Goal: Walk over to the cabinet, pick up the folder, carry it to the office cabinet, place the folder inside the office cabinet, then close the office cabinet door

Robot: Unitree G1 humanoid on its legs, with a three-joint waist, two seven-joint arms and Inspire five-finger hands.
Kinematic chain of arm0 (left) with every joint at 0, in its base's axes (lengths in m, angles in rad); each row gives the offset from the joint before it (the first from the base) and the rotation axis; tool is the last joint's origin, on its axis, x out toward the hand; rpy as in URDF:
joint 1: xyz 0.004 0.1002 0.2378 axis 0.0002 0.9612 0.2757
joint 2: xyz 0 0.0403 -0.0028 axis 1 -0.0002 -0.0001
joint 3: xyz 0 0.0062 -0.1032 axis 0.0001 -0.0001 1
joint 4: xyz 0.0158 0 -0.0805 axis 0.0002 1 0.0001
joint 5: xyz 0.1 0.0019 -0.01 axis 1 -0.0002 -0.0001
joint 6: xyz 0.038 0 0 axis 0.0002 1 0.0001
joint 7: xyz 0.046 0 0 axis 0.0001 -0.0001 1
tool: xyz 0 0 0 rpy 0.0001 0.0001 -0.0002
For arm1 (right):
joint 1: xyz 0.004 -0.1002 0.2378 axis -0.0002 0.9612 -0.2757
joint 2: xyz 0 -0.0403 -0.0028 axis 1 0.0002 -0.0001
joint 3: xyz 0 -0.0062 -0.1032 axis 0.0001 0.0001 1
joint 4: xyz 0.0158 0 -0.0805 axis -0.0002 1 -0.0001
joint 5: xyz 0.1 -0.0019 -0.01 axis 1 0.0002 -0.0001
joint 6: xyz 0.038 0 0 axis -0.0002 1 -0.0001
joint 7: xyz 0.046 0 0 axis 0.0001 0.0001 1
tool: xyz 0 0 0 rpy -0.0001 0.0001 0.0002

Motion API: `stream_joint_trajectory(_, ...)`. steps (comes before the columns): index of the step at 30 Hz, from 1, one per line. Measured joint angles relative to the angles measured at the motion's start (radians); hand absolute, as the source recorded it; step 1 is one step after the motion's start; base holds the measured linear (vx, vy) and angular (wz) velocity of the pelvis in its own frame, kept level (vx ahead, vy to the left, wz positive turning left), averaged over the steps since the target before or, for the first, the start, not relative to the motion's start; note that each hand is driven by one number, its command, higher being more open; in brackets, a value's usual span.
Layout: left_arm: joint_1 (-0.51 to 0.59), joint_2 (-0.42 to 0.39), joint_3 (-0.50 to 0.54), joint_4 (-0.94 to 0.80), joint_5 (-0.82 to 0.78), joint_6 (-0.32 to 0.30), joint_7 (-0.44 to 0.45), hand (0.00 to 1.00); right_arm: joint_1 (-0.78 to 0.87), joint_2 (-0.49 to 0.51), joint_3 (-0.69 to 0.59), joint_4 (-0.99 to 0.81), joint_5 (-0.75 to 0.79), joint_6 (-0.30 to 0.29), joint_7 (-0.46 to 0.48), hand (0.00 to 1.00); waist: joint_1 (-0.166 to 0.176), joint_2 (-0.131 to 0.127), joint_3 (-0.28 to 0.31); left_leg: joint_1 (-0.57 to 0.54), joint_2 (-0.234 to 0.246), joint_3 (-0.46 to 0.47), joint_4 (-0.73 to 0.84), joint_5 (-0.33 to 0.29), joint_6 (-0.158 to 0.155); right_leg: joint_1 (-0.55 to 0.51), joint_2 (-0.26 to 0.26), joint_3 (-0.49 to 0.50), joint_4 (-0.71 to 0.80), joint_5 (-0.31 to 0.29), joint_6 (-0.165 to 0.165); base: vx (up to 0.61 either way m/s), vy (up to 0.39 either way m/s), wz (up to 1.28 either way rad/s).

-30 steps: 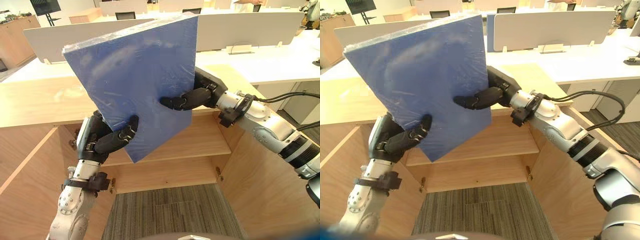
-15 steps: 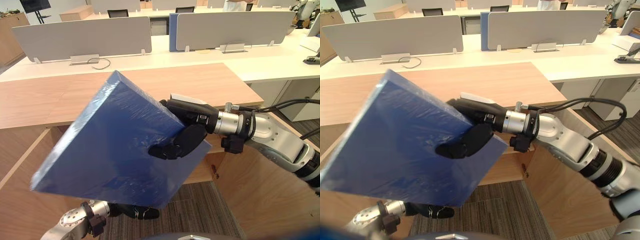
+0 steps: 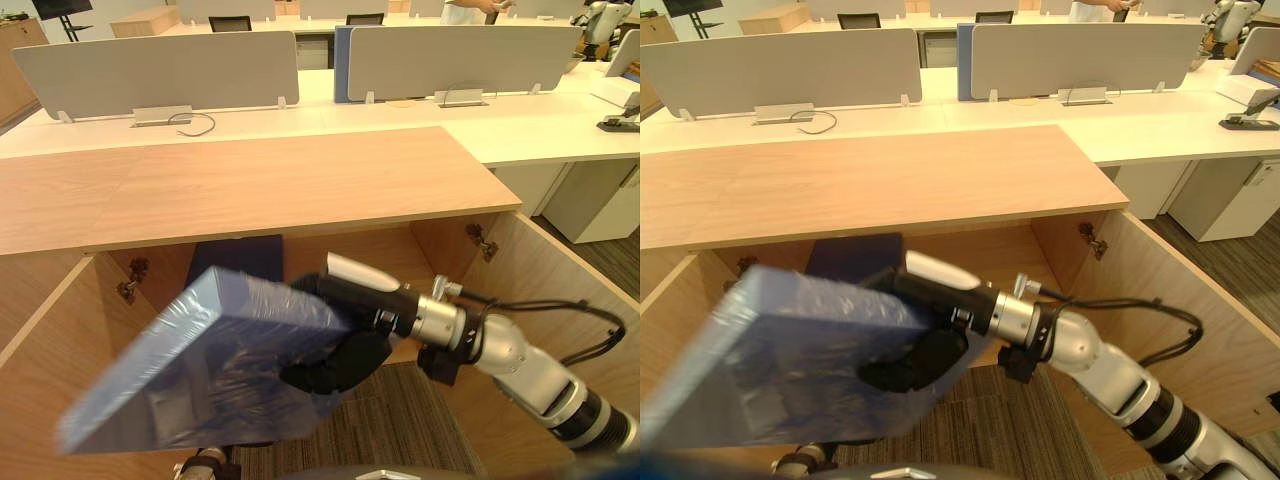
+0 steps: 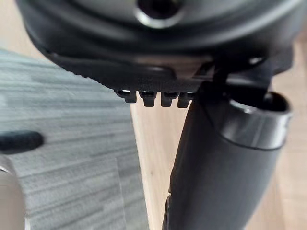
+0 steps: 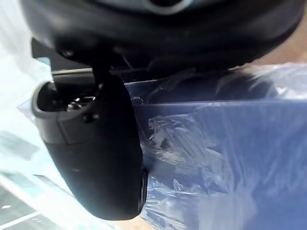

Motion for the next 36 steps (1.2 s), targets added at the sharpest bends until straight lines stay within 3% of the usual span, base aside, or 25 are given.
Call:
stream_joint_trajectory(4,0.023,-0.023,0.043,0.117,-0.002,0.008,0.080,1.00,-0.001,-0.054,0.087,0.227,-0.238,0.018,-0.001,0.00,0.010,-0.004,0.024,-0.018,0.000,-0.010,0.005,-0.001,0.002,-0.003,-0.001,-0.008,-0.015,0.006,0.002,0.00,-0.001,0.06)
stream_joint_trajectory(8,0.015,-0.060,0.088,0.142,-0.024,0.008,0.134,1.00,0.005,-0.036,0.058,0.365,-0.350,0.043,-0.018,0.00,0.014,0.007,0.039,-0.029,0.001,-0.031,0.010,-0.001,0.002,0.001,0.000,-0.029,-0.021,0.007,0.002,0.01,-0.006,0.14)
stream_joint_trajectory(10,-0.010,-0.064,0.102,0.163,-0.024,0.008,0.150,1.00,0.034,0.054,-0.037,0.459,-0.347,0.049,-0.064,0.00,0.005,0.020,0.053,-0.049,0.003,-0.038,0.038,-0.011,0.006,-0.002,0.000,-0.034,-0.018,0.006,0.001,-0.02,-0.006,0.09)
stream_joint_trajectory(12,-0.031,-0.069,0.132,0.165,-0.030,0.009,0.182,1.00,0.086,0.163,-0.148,0.498,-0.348,0.087,-0.129,0.00,-0.006,0.037,0.078,-0.111,0.018,-0.060,0.175,-0.078,0.022,-0.002,0.005,-0.045,-0.002,-0.006,-0.006,-0.04,-0.010,0.10)
stream_joint_trajectory(14,-0.036,-0.069,0.171,0.165,-0.041,0.008,0.203,1.00,0.171,0.261,-0.250,0.498,-0.339,0.101,-0.182,0.00,-0.004,0.053,0.116,-0.169,0.040,-0.093,0.368,-0.135,0.064,0.014,0.013,-0.050,0.042,-0.050,-0.017,-0.07,-0.014,0.10)
stream_joint_trajectory(16,-0.026,-0.070,0.194,0.165,-0.048,0.019,0.217,1.00,0.244,0.327,-0.302,0.496,-0.339,0.115,-0.210,0.00,-0.005,0.052,0.145,-0.254,0.038,-0.151,0.596,-0.121,0.100,0.042,0.009,-0.055,0.074,-0.080,-0.023,-0.03,-0.039,0.07)
stream_joint_trajectory(17,-0.017,-0.073,0.193,0.166,-0.053,0.029,0.223,1.00,0.285,0.343,-0.317,0.491,-0.339,0.122,-0.214,0.00,0.000,0.056,0.159,-0.294,0.033,-0.179,0.702,-0.086,0.138,0.058,0.007,-0.054,0.089,-0.093,-0.026,0.01,-0.032,-0.02)
stream_joint_trajectory(19,0.000,-0.081,0.191,0.166,-0.060,0.035,0.226,1.00,0.334,0.361,-0.325,0.489,-0.338,0.142,-0.216,0.00,0.001,0.051,0.173,-0.319,0.026,-0.196,0.777,-0.008,0.105,0.084,-0.006,-0.053,0.096,-0.107,-0.033,0.03,-0.027,0.02)
stream_joint_trajectory(20,0.006,-0.089,0.190,0.165,-0.060,0.039,0.225,1.00,0.351,0.377,-0.327,0.487,-0.339,0.158,-0.216,0.00,0.004,0.032,0.184,-0.350,0.010,-0.194,0.818,0.041,0.082,0.092,-0.022,-0.048,0.095,-0.111,-0.043,0.03,-0.033,-0.01)
stream_joint_trajectory(21,0.008,-0.097,0.189,0.163,-0.060,0.041,0.225,1.00,0.355,0.383,-0.329,0.486,-0.339,0.162,-0.216,0.00,0.003,0.027,0.187,-0.365,-0.001,-0.199,0.828,0.029,0.081,0.091,-0.027,-0.044,0.093,-0.112,-0.043,0.03,-0.019,-0.11)
stream_joint_trajectory(22,0.015,-0.116,0.182,0.164,-0.060,0.046,0.221,1.00,0.355,0.387,-0.337,0.483,-0.339,0.171,-0.218,0.00,0.002,0.028,0.186,-0.376,-0.030,-0.204,0.776,-0.059,0.076,0.084,-0.036,-0.036,0.092,-0.113,-0.045,0.06,0.008,-0.17)
stream_joint_trajectory(23,0.017,-0.125,0.169,0.163,-0.061,0.048,0.217,1.00,0.355,0.395,-0.357,0.482,-0.339,0.178,-0.222,0.00,0.004,0.026,0.188,-0.377,-0.064,-0.215,0.691,-0.107,0.065,0.083,-0.043,-0.028,0.084,-0.113,-0.045,0.08,0.039,-0.20)
stream_joint_trajectory(24,0.017,-0.125,0.158,0.163,-0.062,0.048,0.216,1.00,0.355,0.400,-0.369,0.482,-0.338,0.179,-0.226,0.00,0.009,0.028,0.187,-0.377,-0.077,-0.217,0.646,-0.118,0.059,0.083,-0.045,-0.023,0.082,-0.113,-0.044,0.11,0.086,-0.25)
stream_joint_trajectory(27,0.026,-0.127,0.127,0.163,-0.072,0.048,0.216,1.00,0.360,0.418,-0.414,0.481,-0.337,0.179,-0.269,0.00,0.021,0.062,0.170,-0.344,-0.098,-0.216,0.419,-0.052,0.062,0.082,-0.022,-0.005,0.093,-0.142,-0.006,0.16,0.161,-0.25)
stream_joint_trajectory(28,0.025,-0.119,0.118,0.171,-0.079,0.048,0.216,1.00,0.359,0.433,-0.431,0.493,-0.337,0.182,-0.283,0.00,0.022,0.071,0.161,-0.331,-0.100,-0.202,0.401,-0.063,0.096,0.087,-0.025,0.005,0.108,-0.166,0.015,0.20,0.243,-0.25)
stream_joint_trajectory(29,0.019,-0.109,0.113,0.161,-0.080,0.045,0.222,1.00,0.365,0.454,-0.440,0.488,-0.337,0.184,-0.299,0.00,0.027,0.048,0.155,-0.325,-0.127,-0.178,0.385,-0.073,0.105,0.078,-0.054,0.012,0.112,-0.177,0.030,0.28,0.277,-0.21)
stream_joint_trajectory(31,0.001,-0.102,0.110,0.154,-0.081,0.045,0.222,1.00,0.362,0.464,-0.446,0.482,-0.337,0.183,-0.301,0.00,0.028,0.027,0.147,-0.322,-0.162,-0.148,0.390,-0.092,0.127,0.077,-0.099,0.024,0.111,-0.185,0.051,0.28,0.228,-0.25)
stream_joint_trajectory(33,-0.009,-0.108,0.107,0.148,-0.081,0.041,0.223,1.00,0.350,0.466,-0.445,0.486,-0.339,0.183,-0.300,0.00,0.035,0.035,0.145,-0.301,-0.188,-0.109,0.389,-0.118,0.154,0.065,-0.138,0.048,0.140,-0.190,0.072,0.27,0.228,-0.44)
stream_joint_trajectory(35,-0.008,-0.123,0.107,0.146,-0.083,0.041,0.229,1.00,0.347,0.466,-0.443,0.496,-0.341,0.189,-0.299,0.00,0.048,0.056,0.135,-0.241,-0.205,-0.069,0.341,-0.124,0.168,0.017,-0.159,0.083,0.264,-0.191,0.075,0.20,0.205,-0.55)
stream_joint_trajectory(36,0.002,-0.126,0.102,0.142,-0.088,0.039,0.237,1.00,0.347,0.470,-0.443,0.496,-0.345,0.192,-0.295,0.00,0.043,0.064,0.131,-0.162,-0.224,-0.045,0.284,-0.122,0.181,-0.062,-0.182,0.078,0.483,-0.181,0.057,0.14,0.169,-0.39)
